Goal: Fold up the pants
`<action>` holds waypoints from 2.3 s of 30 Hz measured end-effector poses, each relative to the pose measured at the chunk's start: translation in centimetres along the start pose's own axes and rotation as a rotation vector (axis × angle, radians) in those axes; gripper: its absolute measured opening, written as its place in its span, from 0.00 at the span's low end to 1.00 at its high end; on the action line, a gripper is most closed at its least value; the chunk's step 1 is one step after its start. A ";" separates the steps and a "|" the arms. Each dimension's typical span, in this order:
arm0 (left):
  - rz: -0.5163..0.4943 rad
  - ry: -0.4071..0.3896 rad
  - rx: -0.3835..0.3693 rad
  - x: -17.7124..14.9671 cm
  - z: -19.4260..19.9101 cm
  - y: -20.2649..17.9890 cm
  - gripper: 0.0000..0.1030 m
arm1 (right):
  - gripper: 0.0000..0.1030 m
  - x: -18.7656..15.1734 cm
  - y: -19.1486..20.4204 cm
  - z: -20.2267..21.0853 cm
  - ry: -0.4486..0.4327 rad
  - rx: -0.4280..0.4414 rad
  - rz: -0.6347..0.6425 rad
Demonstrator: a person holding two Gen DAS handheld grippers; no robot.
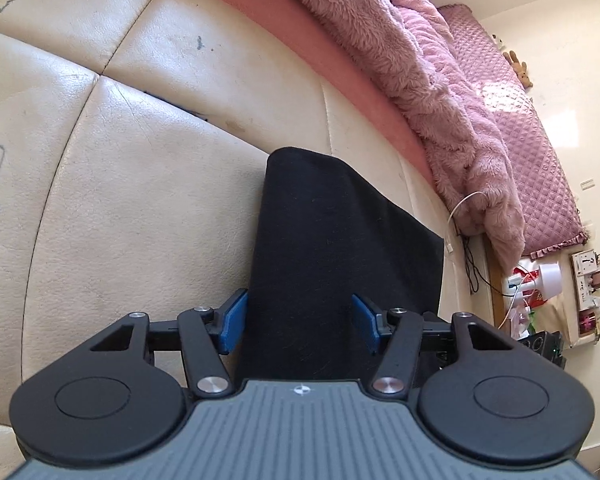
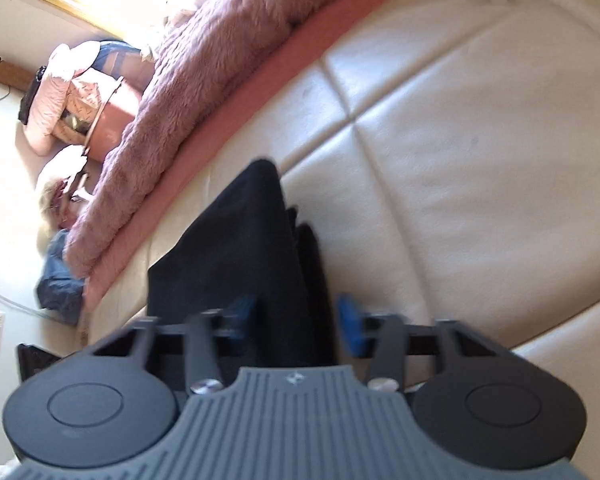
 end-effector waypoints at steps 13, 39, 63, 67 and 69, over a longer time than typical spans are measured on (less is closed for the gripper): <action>-0.048 -0.026 0.121 0.3 1.3 -1.3 0.21 | 0.13 0.0 1.5 0.1 -0.020 0.011 0.000; -0.070 -0.195 0.349 8.1 23.9 13.2 0.20 | 0.10 -3.0 26.1 -22.2 0.233 0.129 0.209; -0.066 -0.174 0.582 8.0 25.5 19.5 0.54 | 0.39 -3.2 28.9 -26.7 0.215 -0.128 0.410; -0.137 -0.246 0.665 6.7 27.9 16.5 0.54 | 0.45 -3.6 31.0 -22.8 0.119 -0.162 0.492; -0.169 -0.304 0.693 5.8 29.5 14.5 0.54 | 0.52 -4.4 32.6 -20.3 0.054 -0.185 0.567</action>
Point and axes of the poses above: each gripper's, at about its wrist camera, not at the fingertips, and z roughly against the way its jaws point, y to its left, x to its top, the point moved 8 cm from there along -z, roughly the way its jaws point, and after that the axes turned 11 degrees about y, right-handed, at the moved point
